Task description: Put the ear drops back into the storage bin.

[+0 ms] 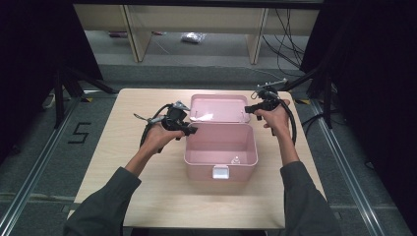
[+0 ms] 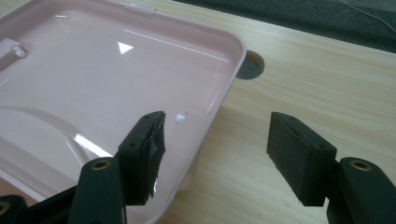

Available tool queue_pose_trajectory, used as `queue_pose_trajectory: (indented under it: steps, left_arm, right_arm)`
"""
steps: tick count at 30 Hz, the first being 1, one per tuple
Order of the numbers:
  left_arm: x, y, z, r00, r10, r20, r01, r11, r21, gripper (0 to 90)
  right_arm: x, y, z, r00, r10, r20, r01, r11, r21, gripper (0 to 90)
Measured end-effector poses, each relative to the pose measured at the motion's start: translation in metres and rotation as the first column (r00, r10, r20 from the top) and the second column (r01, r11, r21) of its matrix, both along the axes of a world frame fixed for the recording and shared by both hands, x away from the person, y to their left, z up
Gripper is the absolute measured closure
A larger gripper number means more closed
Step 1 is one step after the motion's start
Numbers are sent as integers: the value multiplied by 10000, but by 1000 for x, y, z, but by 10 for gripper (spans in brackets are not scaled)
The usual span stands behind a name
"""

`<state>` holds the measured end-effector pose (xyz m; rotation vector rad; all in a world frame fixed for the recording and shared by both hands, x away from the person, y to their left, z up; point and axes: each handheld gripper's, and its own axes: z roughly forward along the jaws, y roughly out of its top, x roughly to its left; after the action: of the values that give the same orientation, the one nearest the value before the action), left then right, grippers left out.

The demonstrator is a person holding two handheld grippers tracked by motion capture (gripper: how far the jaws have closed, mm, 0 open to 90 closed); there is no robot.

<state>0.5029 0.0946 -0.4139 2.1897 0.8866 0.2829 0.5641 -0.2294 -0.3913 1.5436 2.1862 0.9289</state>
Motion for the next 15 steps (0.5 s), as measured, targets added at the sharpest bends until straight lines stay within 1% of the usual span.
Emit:
queue_pose_trajectory:
  steps: [1, 2, 3, 4, 5, 6, 7, 8, 9, 10, 11, 12, 13, 14, 15]
  left_arm:
    - [0, 0, 0, 10000, -10, 11, 10, 10000, 12, 705]
    - [0, 0, 0, 10000, -23, 14, 23, 10000, 49, 707]
    - [0, -1, 0, 10000, -3, 23, 3, 10000, 3, 708]
    - [0, -1, 0, 10000, 2, 20, -2, 10000, 11, 709]
    - [0, -1, 1, 10000, 12, -6, -12, 10000, 63, 709]
    - [0, -1, 1, 10000, 22, -24, -22, 10000, 49, 710]
    - [0, -1, 1, 10000, 27, -29, -27, 10000, 54, 711]
    - [0, -1, 1, 10000, 29, -27, -29, 10000, 53, 711]
    - [0, -1, 1, 10000, 31, -25, -31, 10000, 63, 712]
    - [0, -1, 1, 10000, 57, -2, -57, 9999, 136, 712]
    - [0, -1, 1, 10000, 55, 4, -56, 9999, 148, 712]
    - [0, -1, 1, 10000, 60, 9, -60, 9999, 153, 712]
    - [0, -1, 1, 10000, 63, 8, -63, 9999, 151, 713]
    - [0, -1, 1, 10000, 62, 6, -62, 9999, 151, 713]
    - [0, -1, 1, 10000, 67, 0, -67, 9999, 144, 713]
  right_arm:
    - [2, -2, -2, 9997, 87, 229, -82, 9997, -212, 379]
    - [2, -2, -1, 9999, 37, 137, -37, 10000, -14, 379]
    - [3, -3, -1, 9999, 35, 157, -33, 9999, -159, 380]
    - [3, -4, -1, 10000, 15, 68, -13, 9999, -158, 380]
    - [4, -4, -2, 10000, -38, 65, 39, 9999, -107, 380]
    - [3, -1, -4, 9995, -310, 91, 307, 9991, 285, 381]
    - [5, -4, -4, 9999, -126, 115, 125, 9999, 22, 381]
    - [6, -4, -3, 9998, -183, 59, 183, 9998, -63, 381]
    - [5, -2, -4, 9990, -441, -24, 441, 9989, 176, 386]
    - [7, -4, -5, 9995, -317, 53, 317, 9995, 1, 391]
    - [8, -4, -5, 9996, -266, -26, 266, 9996, 41, 393]
    - [7, -1, -5, 9983, -551, -195, 553, 9984, 114, 393]
    - [7, 0, -5, 9976, -612, -318, 613, 9981, 10, 393]
    - [9, -2, -6, 9991, -418, -61, 417, 9989, -215, 392]
    - [10, -3, -7, 9996, -295, 54, 295, 9996, -10, 394]
